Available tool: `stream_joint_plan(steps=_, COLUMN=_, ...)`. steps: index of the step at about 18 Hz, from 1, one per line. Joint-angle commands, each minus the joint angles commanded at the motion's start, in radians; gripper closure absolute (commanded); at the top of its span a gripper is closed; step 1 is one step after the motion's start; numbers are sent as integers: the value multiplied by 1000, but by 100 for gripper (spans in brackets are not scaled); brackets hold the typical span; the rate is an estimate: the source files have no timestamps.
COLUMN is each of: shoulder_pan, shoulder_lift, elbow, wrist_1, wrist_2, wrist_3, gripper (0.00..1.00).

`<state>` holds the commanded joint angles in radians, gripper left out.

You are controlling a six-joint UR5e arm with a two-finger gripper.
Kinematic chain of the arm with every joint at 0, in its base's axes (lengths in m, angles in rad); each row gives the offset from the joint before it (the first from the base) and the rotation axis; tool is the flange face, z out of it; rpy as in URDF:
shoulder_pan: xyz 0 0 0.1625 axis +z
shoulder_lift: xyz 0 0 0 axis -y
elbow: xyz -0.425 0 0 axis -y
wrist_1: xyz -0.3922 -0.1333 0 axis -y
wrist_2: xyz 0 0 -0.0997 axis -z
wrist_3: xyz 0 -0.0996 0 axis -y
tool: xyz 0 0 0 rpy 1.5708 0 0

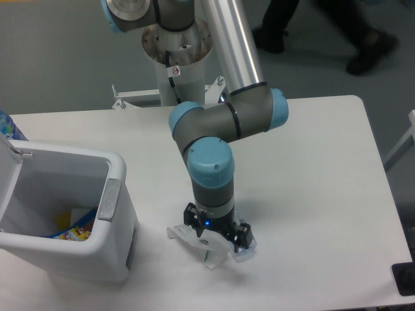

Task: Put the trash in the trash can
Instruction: 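Lower the gripper onto the white paper beside the bottle, then close the gripper on the white paper and lift it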

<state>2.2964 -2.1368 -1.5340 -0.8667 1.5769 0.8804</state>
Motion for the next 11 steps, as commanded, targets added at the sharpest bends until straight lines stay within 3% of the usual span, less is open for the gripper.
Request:
stream_joint_plan(steps=5, shoulder_pan=-14, shoulder_lift=-25, elbow=2, wrist_1=0, wrist_2=11, wrist_3=14, gripper=0)
stream_joint_plan(steps=7, shoulder_pan=-14, shoulder_lift=-26, elbow=2, wrist_1=-2, wrist_2=9, wrist_3=15, gripper=9)
stream_joint_plan(steps=8, shoulder_pan=-14, shoulder_lift=-28, elbow=0, wrist_1=-2, wrist_2=11, wrist_3=15, gripper=18)
stream_joint_plan(steps=9, shoulder_pan=-14, shoulder_lift=-22, elbow=-3, wrist_1=-6, wrist_2=6, wrist_3=17, gripper=35)
stream_joint_plan(steps=11, shoulder_pan=-15, shoulder_lift=-15, elbow=-20, wrist_1=-18, wrist_2=8, wrist_3=15, gripper=59)
